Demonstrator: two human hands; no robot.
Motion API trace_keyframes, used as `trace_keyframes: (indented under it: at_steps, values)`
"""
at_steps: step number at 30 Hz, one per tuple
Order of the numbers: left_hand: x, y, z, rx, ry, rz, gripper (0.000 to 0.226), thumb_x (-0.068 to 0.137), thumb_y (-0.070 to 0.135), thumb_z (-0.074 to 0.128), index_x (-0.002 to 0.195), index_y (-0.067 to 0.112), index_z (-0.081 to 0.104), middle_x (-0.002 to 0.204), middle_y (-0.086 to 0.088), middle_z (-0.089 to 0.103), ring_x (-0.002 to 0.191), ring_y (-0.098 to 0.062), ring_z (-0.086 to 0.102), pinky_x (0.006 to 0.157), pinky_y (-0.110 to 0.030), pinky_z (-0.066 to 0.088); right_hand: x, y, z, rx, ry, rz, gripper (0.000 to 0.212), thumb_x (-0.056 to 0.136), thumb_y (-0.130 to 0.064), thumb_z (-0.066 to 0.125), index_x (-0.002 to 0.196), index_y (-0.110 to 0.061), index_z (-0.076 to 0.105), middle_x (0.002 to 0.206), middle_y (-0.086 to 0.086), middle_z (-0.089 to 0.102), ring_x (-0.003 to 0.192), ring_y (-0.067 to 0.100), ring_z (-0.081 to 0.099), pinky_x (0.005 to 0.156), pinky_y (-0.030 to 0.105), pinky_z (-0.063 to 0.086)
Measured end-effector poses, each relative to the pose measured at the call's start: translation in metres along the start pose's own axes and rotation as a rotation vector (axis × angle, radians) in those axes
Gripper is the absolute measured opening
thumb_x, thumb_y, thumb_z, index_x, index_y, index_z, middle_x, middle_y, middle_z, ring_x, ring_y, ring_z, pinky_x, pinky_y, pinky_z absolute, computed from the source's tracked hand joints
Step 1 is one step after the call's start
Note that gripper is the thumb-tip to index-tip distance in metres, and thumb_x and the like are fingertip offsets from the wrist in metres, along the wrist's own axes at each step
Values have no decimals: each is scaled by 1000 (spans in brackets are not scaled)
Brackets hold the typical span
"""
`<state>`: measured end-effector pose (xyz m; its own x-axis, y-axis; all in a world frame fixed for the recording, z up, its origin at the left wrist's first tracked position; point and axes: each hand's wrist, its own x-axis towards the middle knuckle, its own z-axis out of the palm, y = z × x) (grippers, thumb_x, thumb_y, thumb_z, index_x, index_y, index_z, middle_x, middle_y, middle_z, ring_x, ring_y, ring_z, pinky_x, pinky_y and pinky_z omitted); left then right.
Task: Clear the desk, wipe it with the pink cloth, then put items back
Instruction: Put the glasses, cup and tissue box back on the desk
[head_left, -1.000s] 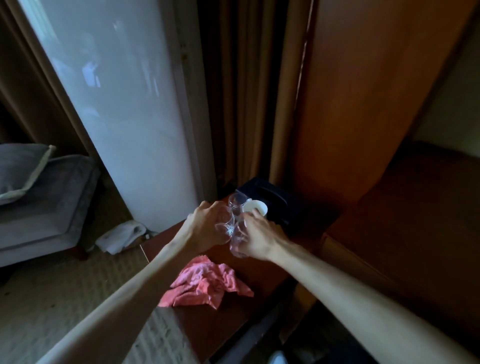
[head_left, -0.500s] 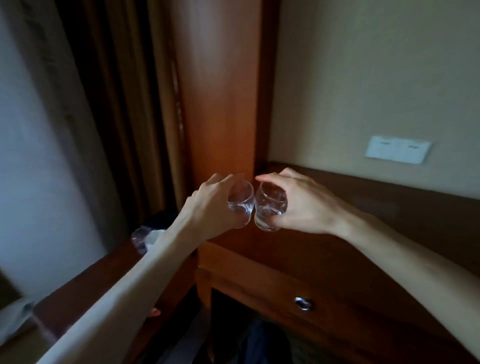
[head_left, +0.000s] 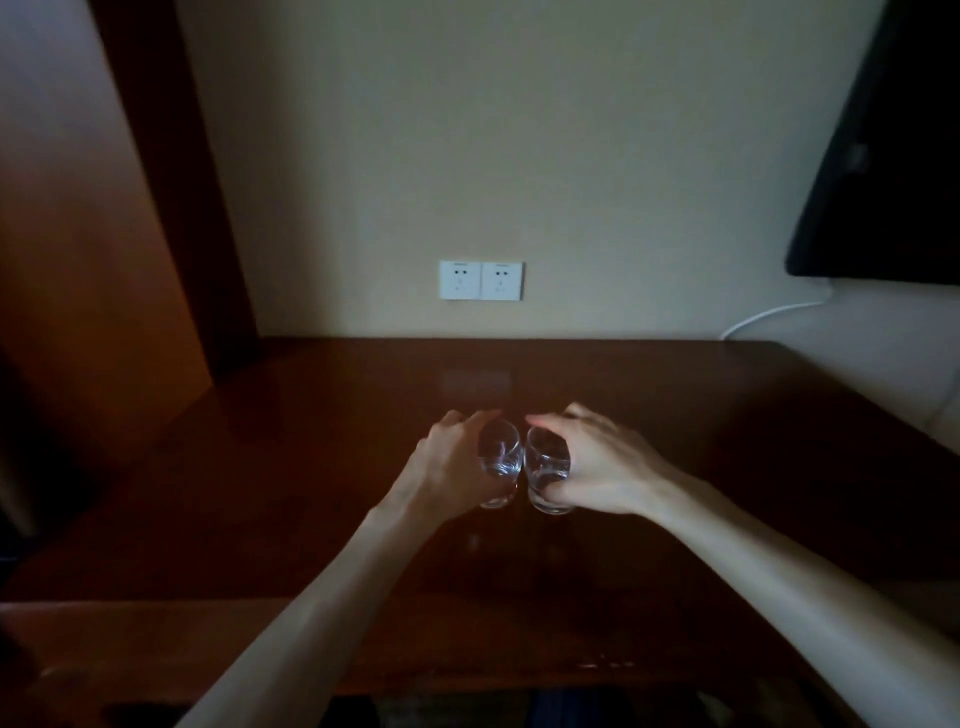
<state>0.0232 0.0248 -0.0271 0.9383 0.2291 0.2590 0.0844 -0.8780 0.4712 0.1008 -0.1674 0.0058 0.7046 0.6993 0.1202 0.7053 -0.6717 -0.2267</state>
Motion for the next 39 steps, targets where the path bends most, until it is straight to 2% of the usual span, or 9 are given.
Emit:
trace_keyframes:
  at_steps: [5, 8, 12, 15, 17, 21, 26, 31, 39]
  values:
    - [10, 10, 24, 30, -43, 5, 93, 69, 55, 83, 150, 42, 40, 127, 0, 53, 111, -23, 63, 95, -39, 55, -4, 34, 9, 26, 9, 39, 91, 69, -46, 78, 151, -44, 39, 134, -16, 49, 122, 15, 57, 87, 32, 50]
    - [7, 10, 29, -31, -6, -38, 117, 67, 53, 87, 159, 41, 17, 134, -2, 49, 118, -24, 60, 100, -40, 52, -10, 43, 19, 97, 50, 25, 96, 73, -48, 79, 155, -47, 29, 150, -16, 38, 133, 14, 51, 101, 34, 49]
    - [-20, 20, 44, -261, 192, -135, 125, 72, 44, 88, 162, 13, 8, 152, -6, 38, 135, -21, 47, 99, -13, 32, -38, 45, 50, 371, 239, 147, 117, 73, -50, 86, 162, -38, 12, 165, -8, 17, 144, 8, 37, 111, 19, 32]
    - [-32, 25, 64, -308, 318, -193, 110, 77, 42, 85, 159, 6, 21, 148, -8, 47, 129, -21, 55, 100, -18, 40, -45, 40, 81, 553, 383, 266, 110, 74, -46, 88, 160, -23, 23, 151, -8, 41, 134, 5, 49, 103, 12, 35]
    - [-29, 26, 73, -288, 361, -202, 96, 78, 41, 85, 153, 7, 35, 140, -7, 57, 121, -21, 62, 98, -27, 49, -39, 38, 92, 615, 424, 306, 93, 74, -38, 90, 149, -22, 39, 125, -23, 56, 117, -1, 60, 93, 5, 41]
    - [0, 23, 74, -281, 366, -222, 80, 79, 41, 84, 144, 13, 46, 134, -2, 60, 114, -17, 65, 91, -22, 45, -8, 45, 86, 619, 413, 309, 70, 72, -29, 93, 126, -29, 47, 97, -32, 54, 87, -20, 56, 77, -3, 41]
    - [72, -12, 70, -251, 345, -239, 80, 78, 41, 86, 141, 10, 48, 130, -6, 64, 114, -24, 66, 94, -34, 52, 76, 56, 74, 547, 325, 305, 60, 74, -31, 91, 112, -24, 45, 98, -16, 63, 95, 8, 68, 78, 13, 47]
    - [154, -60, 66, -242, 358, -307, 80, 76, 43, 86, 139, 8, 50, 131, -7, 63, 118, -26, 63, 99, -40, 51, 185, 67, 87, 524, 320, 301, 64, 68, -39, 93, 108, -22, 47, 109, -2, 74, 98, 19, 73, 86, 33, 58]
    - [270, -141, 65, -206, 380, -311, 78, 77, 50, 83, 136, 8, 52, 128, -8, 64, 120, -27, 60, 101, -43, 49, 329, 80, 108, 560, 346, 234, 72, 67, -53, 91, 113, -16, 50, 109, 2, 73, 101, 23, 71, 89, 40, 57]
